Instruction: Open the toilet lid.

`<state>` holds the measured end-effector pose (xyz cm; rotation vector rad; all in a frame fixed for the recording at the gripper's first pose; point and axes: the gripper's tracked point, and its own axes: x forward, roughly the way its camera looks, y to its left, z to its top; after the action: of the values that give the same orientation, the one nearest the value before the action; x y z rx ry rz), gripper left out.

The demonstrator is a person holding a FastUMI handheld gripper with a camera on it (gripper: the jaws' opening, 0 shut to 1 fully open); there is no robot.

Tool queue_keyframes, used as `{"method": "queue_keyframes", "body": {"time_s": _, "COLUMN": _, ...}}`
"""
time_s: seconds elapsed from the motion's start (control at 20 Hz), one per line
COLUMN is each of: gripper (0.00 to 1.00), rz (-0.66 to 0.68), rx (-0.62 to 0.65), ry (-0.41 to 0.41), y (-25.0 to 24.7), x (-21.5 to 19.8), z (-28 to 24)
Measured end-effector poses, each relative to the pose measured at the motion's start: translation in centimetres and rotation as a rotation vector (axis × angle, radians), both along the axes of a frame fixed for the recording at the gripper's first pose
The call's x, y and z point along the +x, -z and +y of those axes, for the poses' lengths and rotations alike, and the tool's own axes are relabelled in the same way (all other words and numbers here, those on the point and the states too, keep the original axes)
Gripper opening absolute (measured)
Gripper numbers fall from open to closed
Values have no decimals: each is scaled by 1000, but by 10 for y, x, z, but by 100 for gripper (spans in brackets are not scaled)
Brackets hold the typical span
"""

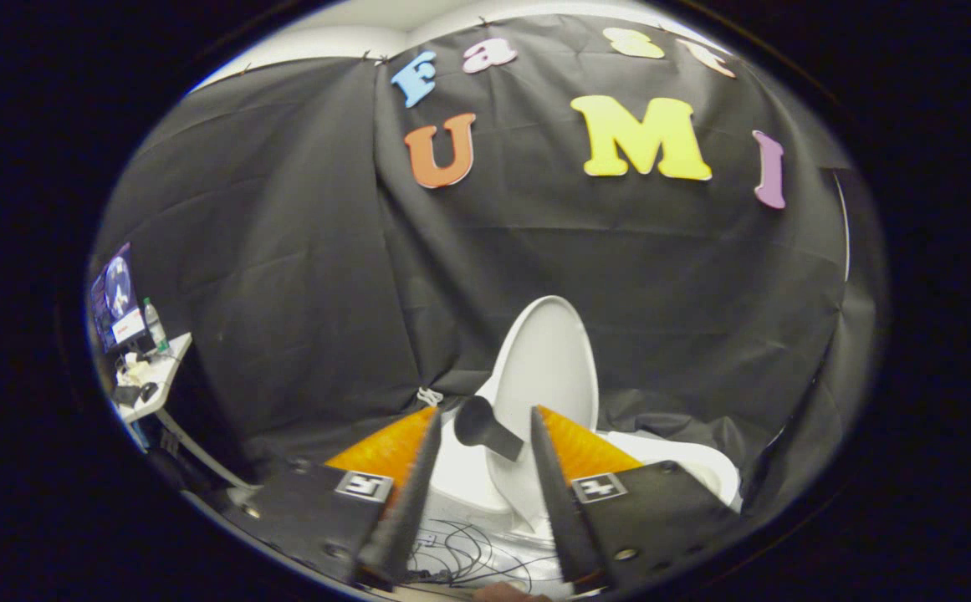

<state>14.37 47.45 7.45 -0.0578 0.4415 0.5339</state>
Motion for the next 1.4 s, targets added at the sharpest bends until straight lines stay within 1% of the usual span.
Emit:
{"method": "queue_keyframes", "body": {"time_s": 0.1, "gripper": 100, "rz": -11, "rx": 23, "ry": 33, "y": -3, "x": -8, "z": -32}}
{"method": "queue_keyframes", "body": {"time_s": 0.2, "gripper": 99, "rz": -28, "rx": 48, "ry": 71, "y": -7, "x": -9, "z": -66}}
{"method": "queue_keyframes", "body": {"time_s": 0.4, "gripper": 100, "rz": -68, "rx": 83, "ry": 110, "y": -12, "x": -23, "z": -126}}
{"method": "queue_keyframes", "body": {"time_s": 0.55, "gripper": 100, "rz": -129, "rx": 68, "ry": 147, "y": -15, "x": -33, "z": -173}}
{"method": "queue_keyframes", "body": {"time_s": 0.65, "gripper": 100, "rz": -168, "rx": 67, "ry": 154, "y": -14, "x": -47, "z": -201}}
{"method": "queue_keyframes", "body": {"time_s": 0.75, "gripper": 99, "rz": -197, "rx": 57, "ry": 178, "y": -10, "x": -57, "z": -231}}
{"method": "queue_keyframes", "body": {"time_s": 0.9, "gripper": 99, "rz": -240, "rx": 42, "ry": 236, "y": -4, "x": -74, "z": -276}}
{"method": "queue_keyframes", "body": {"time_s": 1.0, "gripper": 99, "rz": -293, "rx": 61, "ry": 288, "y": -5, "x": -84, "z": -305}}
{"method": "queue_keyframes", "body": {"time_s": 1.2, "gripper": 99, "rz": -346, "rx": 59, "ry": 337, "y": 14, "x": -112, "z": -344}}
{"method": "queue_keyframes", "body": {"time_s": 1.25, "gripper": 99, "rz": -346, "rx": 62, "ry": 349, "y": 20, "x": -116, "z": -352}}
{"method": "queue_keyframes", "body": {"time_s": 1.4, "gripper": 99, "rz": -317, "rx": 115, "ry": 350, "y": 32, "x": -126, "z": -366}}
